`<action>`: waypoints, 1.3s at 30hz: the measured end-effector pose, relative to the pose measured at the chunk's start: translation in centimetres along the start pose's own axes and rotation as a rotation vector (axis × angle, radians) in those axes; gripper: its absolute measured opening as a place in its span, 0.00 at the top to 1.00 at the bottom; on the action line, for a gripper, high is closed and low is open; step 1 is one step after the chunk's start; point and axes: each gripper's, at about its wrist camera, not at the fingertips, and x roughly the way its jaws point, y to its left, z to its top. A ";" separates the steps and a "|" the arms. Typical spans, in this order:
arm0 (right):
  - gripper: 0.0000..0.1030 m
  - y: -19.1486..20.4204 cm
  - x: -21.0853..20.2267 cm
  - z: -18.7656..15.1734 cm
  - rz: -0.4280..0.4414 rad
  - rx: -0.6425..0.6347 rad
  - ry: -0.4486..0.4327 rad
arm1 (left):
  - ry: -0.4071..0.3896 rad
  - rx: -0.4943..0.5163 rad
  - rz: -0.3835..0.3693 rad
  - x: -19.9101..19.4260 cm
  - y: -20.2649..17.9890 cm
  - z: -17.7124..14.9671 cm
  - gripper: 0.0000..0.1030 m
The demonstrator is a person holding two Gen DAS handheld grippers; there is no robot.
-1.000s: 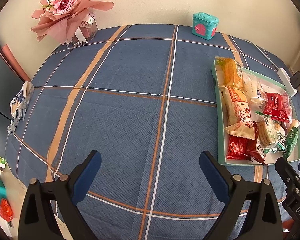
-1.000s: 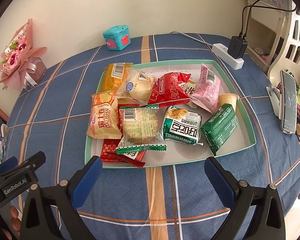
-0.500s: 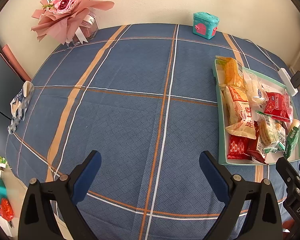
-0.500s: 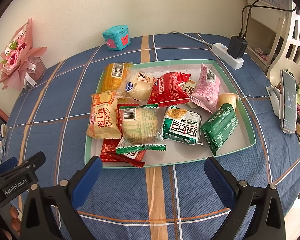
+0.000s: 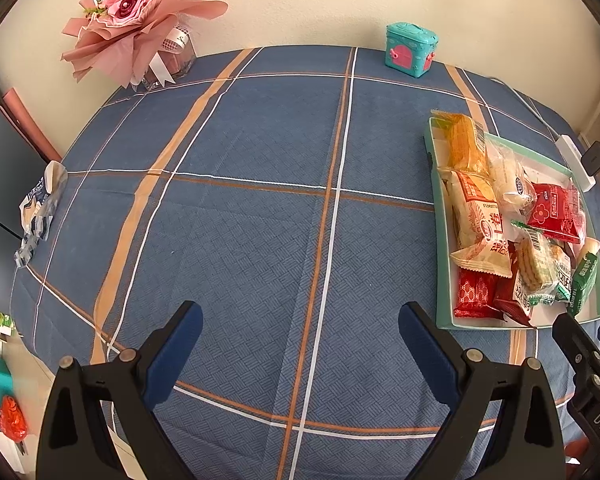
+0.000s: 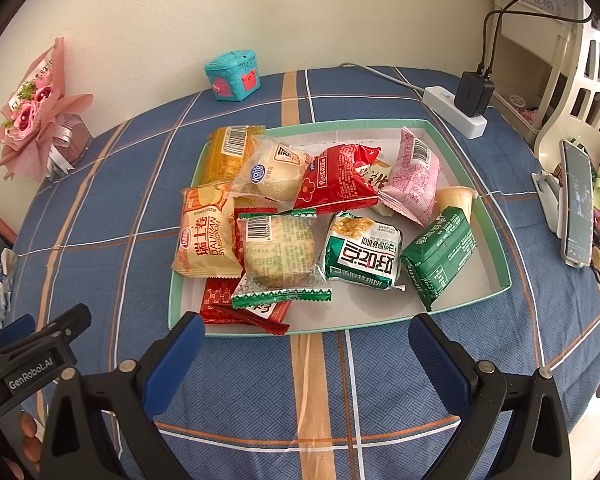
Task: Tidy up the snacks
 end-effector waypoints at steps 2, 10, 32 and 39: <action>0.00 0.0 0.0 0.0 0.000 0.001 0.000 | 0.002 -0.001 0.001 0.0 0.0 0.0 0.04; 0.00 0.0 0.1 0.0 -0.001 0.002 0.001 | 0.002 0.000 -0.004 0.0 -0.1 0.0 0.04; 0.00 0.0 0.0 0.1 -0.001 0.002 0.000 | 0.005 0.005 -0.006 0.3 -0.2 -0.1 0.04; 0.00 -0.2 0.2 0.0 -0.009 0.016 0.000 | 0.012 -0.001 -0.004 0.5 0.0 -0.1 0.05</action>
